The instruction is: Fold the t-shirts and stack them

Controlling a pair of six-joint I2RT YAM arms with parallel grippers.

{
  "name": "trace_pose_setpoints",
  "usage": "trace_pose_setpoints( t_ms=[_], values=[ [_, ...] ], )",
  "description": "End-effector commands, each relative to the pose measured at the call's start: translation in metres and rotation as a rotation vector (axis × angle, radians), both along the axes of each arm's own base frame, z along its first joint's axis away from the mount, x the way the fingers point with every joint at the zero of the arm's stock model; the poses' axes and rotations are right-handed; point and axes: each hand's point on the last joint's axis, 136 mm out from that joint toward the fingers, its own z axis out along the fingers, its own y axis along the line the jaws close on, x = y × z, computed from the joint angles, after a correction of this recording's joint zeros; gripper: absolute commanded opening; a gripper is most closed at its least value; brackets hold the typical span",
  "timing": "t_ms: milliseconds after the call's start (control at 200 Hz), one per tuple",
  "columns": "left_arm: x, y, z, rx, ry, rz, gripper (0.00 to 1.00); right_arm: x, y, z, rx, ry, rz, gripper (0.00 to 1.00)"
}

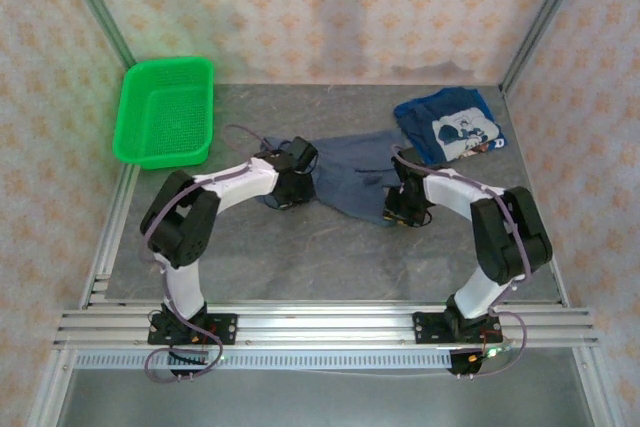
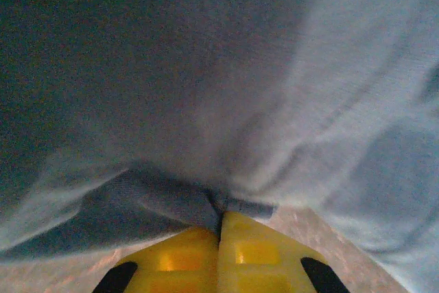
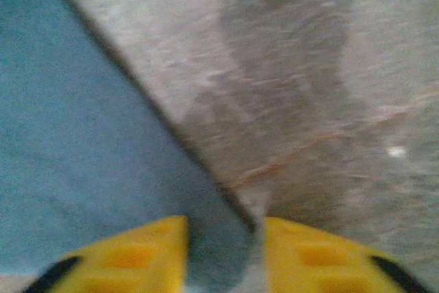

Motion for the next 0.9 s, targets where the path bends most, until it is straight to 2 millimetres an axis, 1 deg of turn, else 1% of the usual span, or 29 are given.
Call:
trace_pose_setpoints(
  t_ms=[0,20,110,205,265,360,450,515,580,640,670,761,881,891],
  values=[
    [0.002,0.027,0.05,0.004,-0.096,0.034,0.0,0.04,0.024,-0.005,0.068,-0.083,-0.027,0.03],
    [0.002,0.032,0.057,-0.003,-0.106,0.044,0.0,0.043,0.021,-0.003,0.051,-0.092,-0.034,0.0],
    [0.005,0.054,0.093,-0.036,-0.169,0.081,0.0,0.062,0.0,0.019,0.0,-0.17,-0.084,0.0],
    [0.008,0.078,0.133,-0.045,-0.239,0.106,0.0,0.081,-0.021,0.051,-0.011,-0.27,-0.144,0.0],
    [0.01,0.09,0.156,-0.059,-0.278,0.113,0.0,0.089,-0.032,0.075,-0.028,-0.329,-0.167,0.0],
    [0.014,0.107,0.191,-0.082,-0.349,0.138,0.0,0.099,-0.05,0.116,-0.04,-0.432,-0.201,0.0],
    [0.019,0.12,0.221,-0.119,-0.412,0.167,0.0,0.103,-0.066,0.154,-0.056,-0.528,-0.233,0.0],
    [0.022,0.13,0.238,-0.133,-0.448,0.187,0.0,0.105,-0.078,0.179,-0.068,-0.588,-0.255,0.0],
    [0.027,0.139,0.251,-0.144,-0.48,0.21,0.0,0.105,-0.088,0.197,-0.061,-0.625,-0.274,0.0],
    [0.031,0.146,0.262,-0.158,-0.507,0.226,0.0,0.108,-0.094,0.212,-0.048,-0.647,-0.282,0.0],
    [0.034,0.149,0.267,-0.163,-0.524,0.231,0.0,0.109,-0.096,0.216,-0.05,-0.651,-0.281,0.0],
    [0.047,0.153,0.285,-0.18,-0.578,0.234,0.0,0.117,-0.097,0.237,-0.048,-0.695,-0.258,0.0],
    [0.066,0.153,0.319,-0.189,-0.656,0.203,0.0,0.135,-0.094,0.267,-0.037,-0.75,-0.224,0.0],
    [0.067,0.152,0.323,-0.191,-0.666,0.199,0.0,0.137,-0.094,0.272,-0.036,-0.759,-0.222,0.0]
  ],
)
